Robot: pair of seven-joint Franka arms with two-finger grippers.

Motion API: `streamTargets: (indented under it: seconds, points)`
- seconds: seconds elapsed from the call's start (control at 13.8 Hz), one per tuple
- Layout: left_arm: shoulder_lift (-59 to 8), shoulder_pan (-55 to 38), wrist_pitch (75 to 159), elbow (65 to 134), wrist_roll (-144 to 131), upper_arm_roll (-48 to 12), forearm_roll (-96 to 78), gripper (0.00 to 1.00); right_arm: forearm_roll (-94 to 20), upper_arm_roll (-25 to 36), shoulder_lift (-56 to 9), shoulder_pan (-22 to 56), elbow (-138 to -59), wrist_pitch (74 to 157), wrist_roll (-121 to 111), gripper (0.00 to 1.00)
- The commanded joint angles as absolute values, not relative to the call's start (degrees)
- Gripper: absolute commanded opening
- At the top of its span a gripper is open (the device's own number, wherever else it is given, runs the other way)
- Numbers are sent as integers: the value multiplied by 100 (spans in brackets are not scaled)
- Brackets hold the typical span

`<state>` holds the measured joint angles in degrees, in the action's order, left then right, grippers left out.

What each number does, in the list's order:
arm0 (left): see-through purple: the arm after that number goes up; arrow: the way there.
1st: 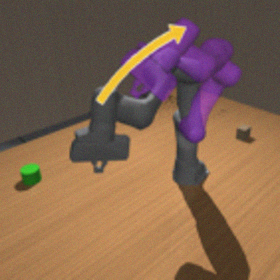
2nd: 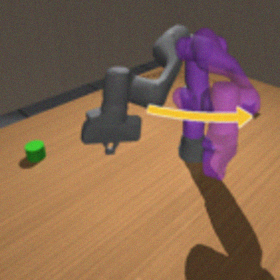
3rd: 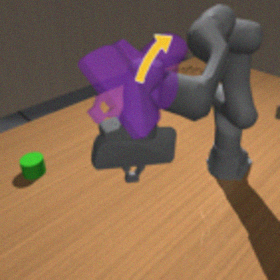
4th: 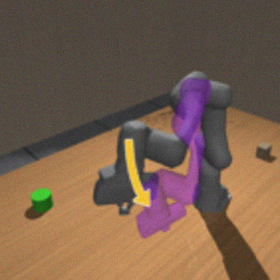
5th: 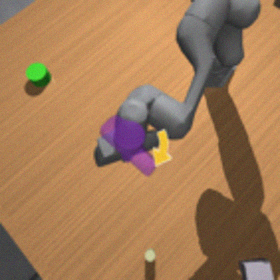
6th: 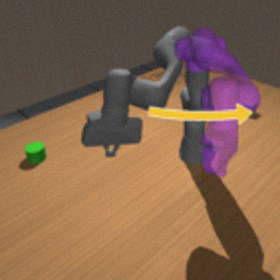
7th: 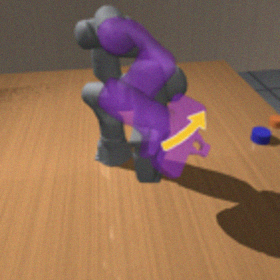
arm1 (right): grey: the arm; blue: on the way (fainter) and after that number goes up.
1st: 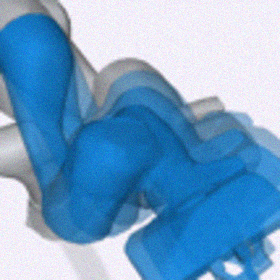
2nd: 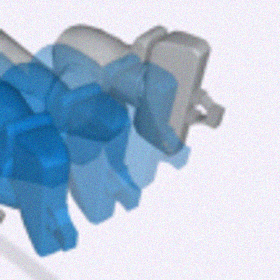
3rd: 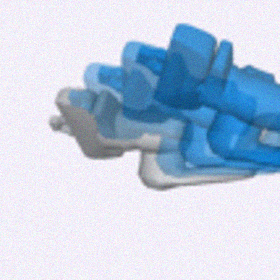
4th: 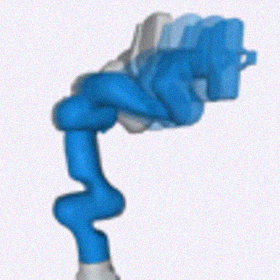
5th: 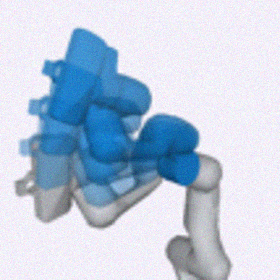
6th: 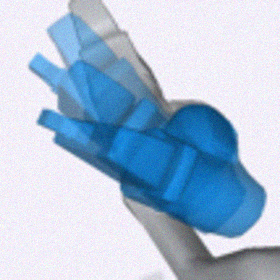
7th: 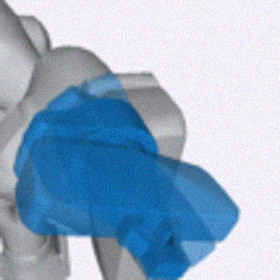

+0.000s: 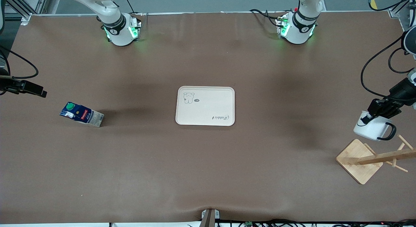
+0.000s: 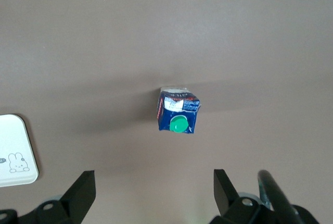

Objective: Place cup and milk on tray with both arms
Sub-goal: 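Lift the mug off the stand while the right gripper reaches the milk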

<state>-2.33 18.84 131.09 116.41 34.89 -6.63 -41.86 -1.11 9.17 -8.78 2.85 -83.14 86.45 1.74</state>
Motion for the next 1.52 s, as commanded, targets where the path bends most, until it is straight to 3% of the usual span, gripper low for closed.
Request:
streamTargets:
  seconds: [0.0,0.36,0.58,0.87,1.16,1.45]
  points:
    - [0,1925,13061,11707,2834,-965,-3678,0,-114,896,-914,334,-8235,8666,193,100]
    - [-79,1881,13061,11602,1074,-1695,-2541,0,-123,896,-1020,527,-8288,8640,237,100]
    - [-228,1863,13061,11523,259,-2125,-2121,0,-123,897,-1433,458,-8394,8570,264,100]
    - [-702,1575,13061,11294,-1770,-2890,-882,0,-123,914,-1494,273,-8437,8429,115,100]
    - [-1255,713,12895,11049,-2996,-2944,-299,0,-158,914,-1774,-25,-8499,8499,149,100]
    - [-1984,-103,12219,10321,-3794,-2944,-290,0,-903,923,-1811,-307,-9165,8971,141,100]
